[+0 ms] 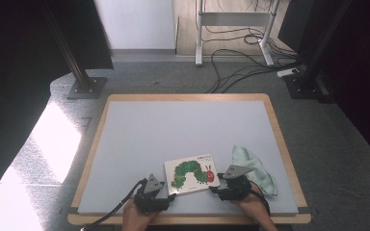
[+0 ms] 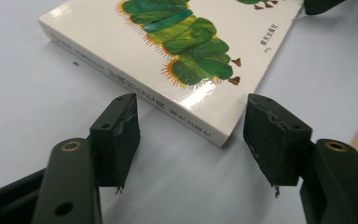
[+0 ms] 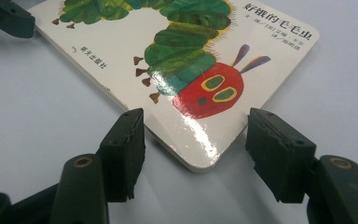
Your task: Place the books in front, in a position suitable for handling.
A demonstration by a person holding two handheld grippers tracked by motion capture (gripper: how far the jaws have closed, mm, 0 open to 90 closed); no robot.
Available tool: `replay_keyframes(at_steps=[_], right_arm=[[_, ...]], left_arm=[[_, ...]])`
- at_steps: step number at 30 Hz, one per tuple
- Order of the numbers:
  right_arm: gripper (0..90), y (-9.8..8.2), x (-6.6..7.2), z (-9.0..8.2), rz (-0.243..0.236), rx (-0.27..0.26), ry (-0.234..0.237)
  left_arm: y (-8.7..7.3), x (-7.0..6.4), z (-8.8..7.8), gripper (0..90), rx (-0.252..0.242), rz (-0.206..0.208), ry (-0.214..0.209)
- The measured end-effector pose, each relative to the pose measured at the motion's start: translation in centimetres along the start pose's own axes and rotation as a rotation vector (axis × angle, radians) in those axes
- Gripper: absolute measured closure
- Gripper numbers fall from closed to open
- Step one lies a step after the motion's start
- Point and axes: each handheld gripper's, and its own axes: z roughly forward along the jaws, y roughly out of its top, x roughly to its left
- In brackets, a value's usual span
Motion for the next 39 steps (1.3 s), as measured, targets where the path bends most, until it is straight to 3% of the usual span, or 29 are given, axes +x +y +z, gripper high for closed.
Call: replay_keyframes(at_steps=[12,17,28,39], right_arm=[[39.2,0.8,-0.4,1.0,0.022,0.001,-0.038],[40.4,1.3,-0.7,1.5,0.027,0.001,-0.061],[40.5,2.2,-2.0,2.6,0.049,-0.001,-0.081],[42.1,3.1,-4.0,3.5,0.07,-0.002,-0.097]], left_arm=[[1.7,3.1,0.9,32.0,0.039,0.014,0.008],[2.2,4.6,1.4,32.0,0.026,-0.005,0.014],[3.3,6.1,2.4,40.1,0.002,0.023,0.03],[4.7,7.6,3.8,39.8,-0.01,0.009,0.032]])
